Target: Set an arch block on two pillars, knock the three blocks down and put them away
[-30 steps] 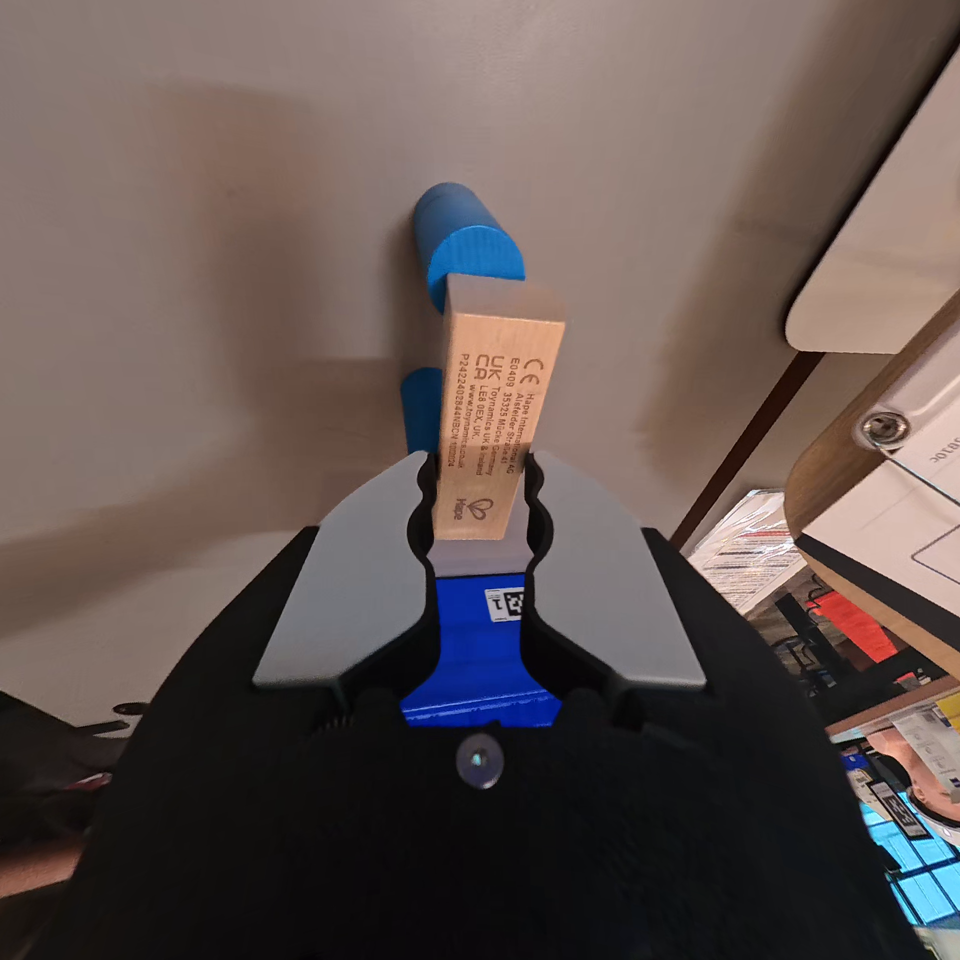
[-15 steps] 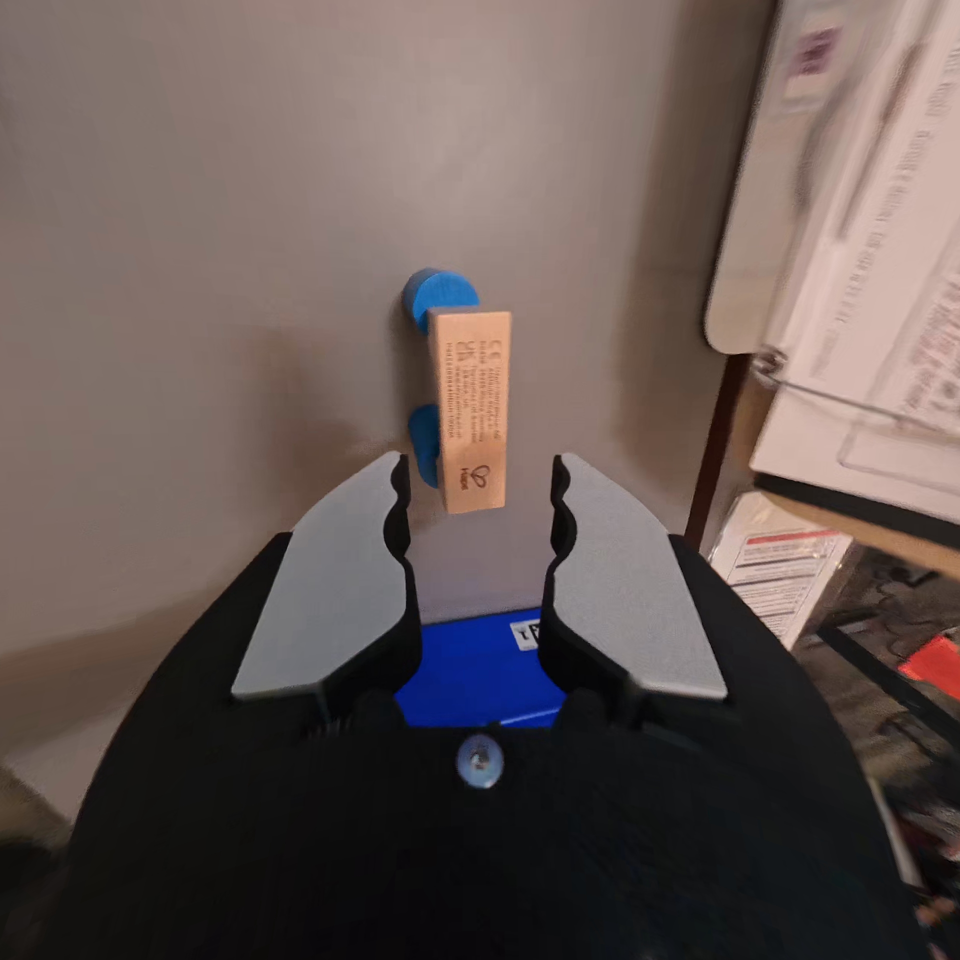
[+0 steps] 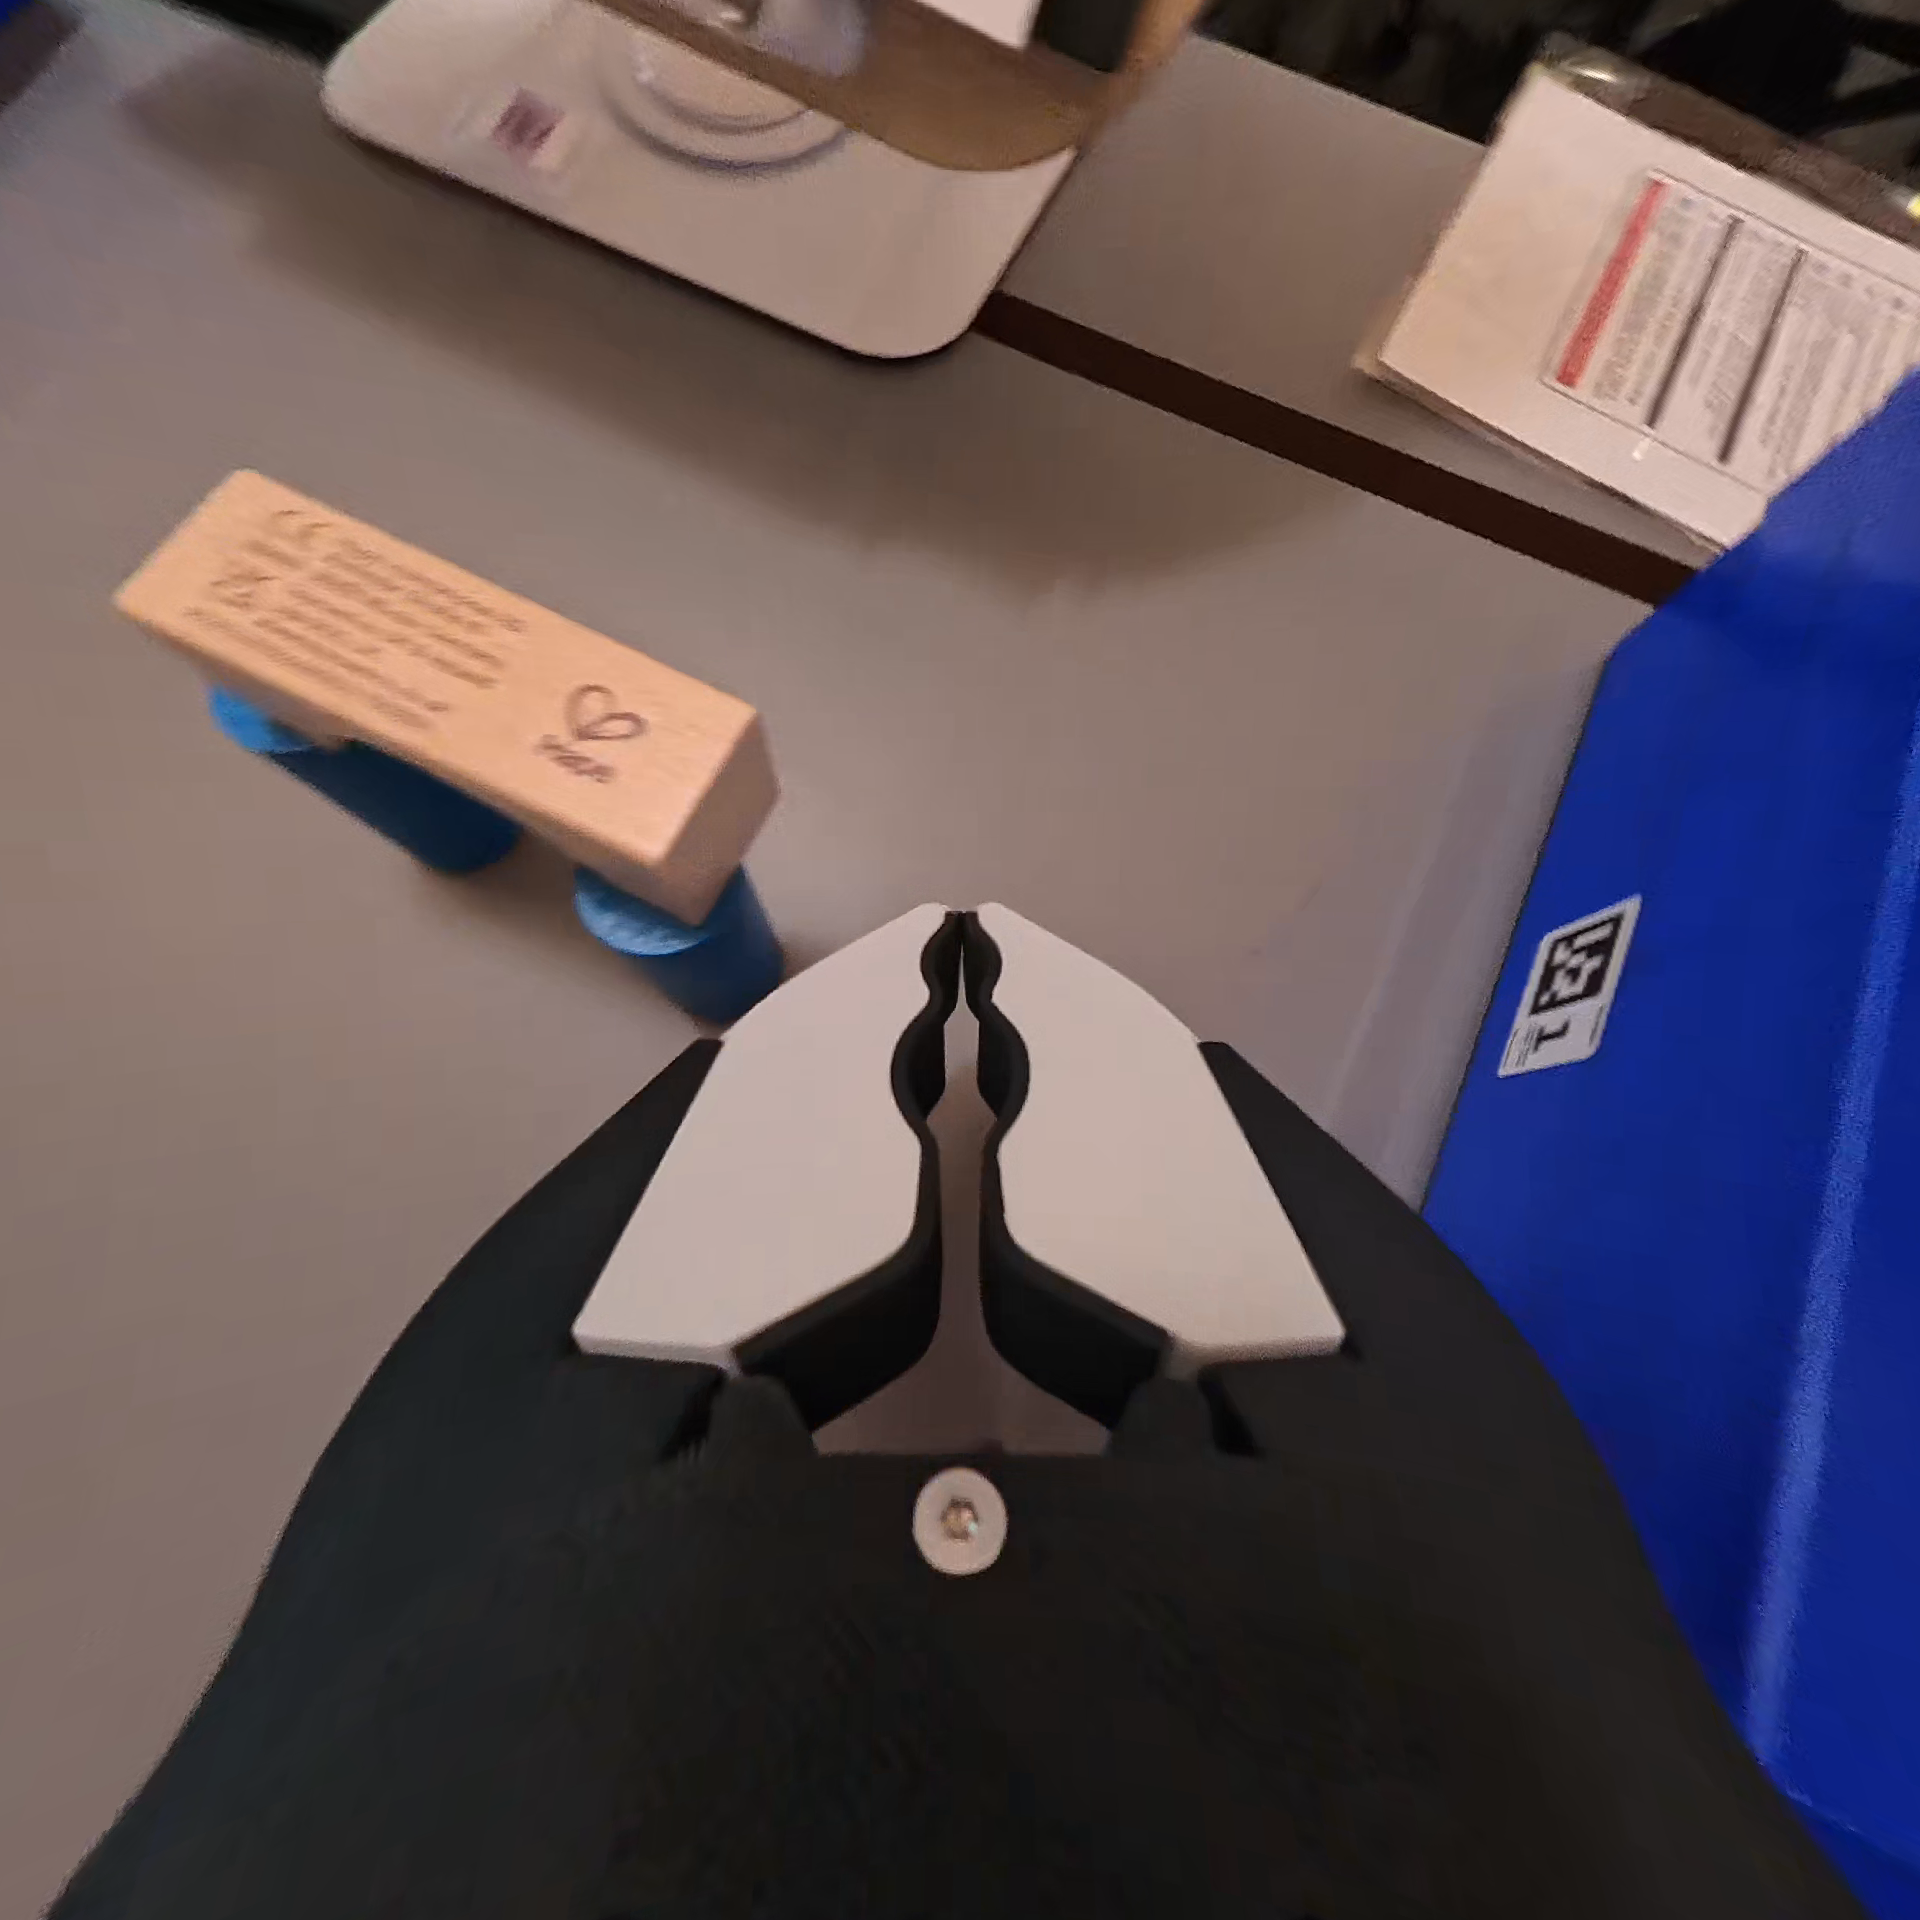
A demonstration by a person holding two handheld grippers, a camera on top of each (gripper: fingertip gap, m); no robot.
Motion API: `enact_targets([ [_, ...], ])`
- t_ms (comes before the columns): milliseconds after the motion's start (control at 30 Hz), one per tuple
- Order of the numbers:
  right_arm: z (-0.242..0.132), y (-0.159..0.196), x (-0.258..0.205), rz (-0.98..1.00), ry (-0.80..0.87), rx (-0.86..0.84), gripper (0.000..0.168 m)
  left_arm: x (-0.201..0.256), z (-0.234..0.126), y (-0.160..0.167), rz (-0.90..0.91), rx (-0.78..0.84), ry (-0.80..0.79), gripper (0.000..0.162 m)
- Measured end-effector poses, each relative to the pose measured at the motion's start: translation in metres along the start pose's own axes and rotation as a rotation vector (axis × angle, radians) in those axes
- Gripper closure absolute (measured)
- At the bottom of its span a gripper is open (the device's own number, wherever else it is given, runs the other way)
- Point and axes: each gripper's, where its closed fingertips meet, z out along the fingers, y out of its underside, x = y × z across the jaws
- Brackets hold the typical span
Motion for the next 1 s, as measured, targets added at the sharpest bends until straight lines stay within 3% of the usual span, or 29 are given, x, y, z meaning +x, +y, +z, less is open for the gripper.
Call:
enact_targets([
  [33,0.004,0.003,0.004,0.039,0.026,0.028,0.168,0.002,0.001,0.002,-0.002,-0.006,0.003,0.111],
  [300,0.029,0.021,0.032,0.183,0.159,0.057,0.168,0.012,-0.004,0.01,-0.005,-0.022,-0.005,0.112],
  [467,0.044,0.0,-0.002,0.213,0.079,0.088,0.168,0.013,-0.007,0.011,-0.017,-0.01,-0.006,0.112],
  [600,0.046,-0.049,-0.083,-0.028,-0.135,0.175,0.168,0.014,-0.005,0.013,-0.025,-0.019,0.005,0.112],
  [700,0.048,-0.049,-0.148,-0.38,-0.248,0.122,0.168,0.016,-0.003,0.017,-0.029,-0.034,0.012,0.112],
  [800,0.048,-0.049,-0.156,-0.55,-0.172,0.097,0.168,0.018,-0.003,0.021,-0.035,-0.042,0.018,0.112],
  [1000,0.034,-0.055,-0.139,-0.486,-0.219,0.127,0.168,0.019,-0.007,0.027,-0.051,-0.035,0.017,0.112],
])
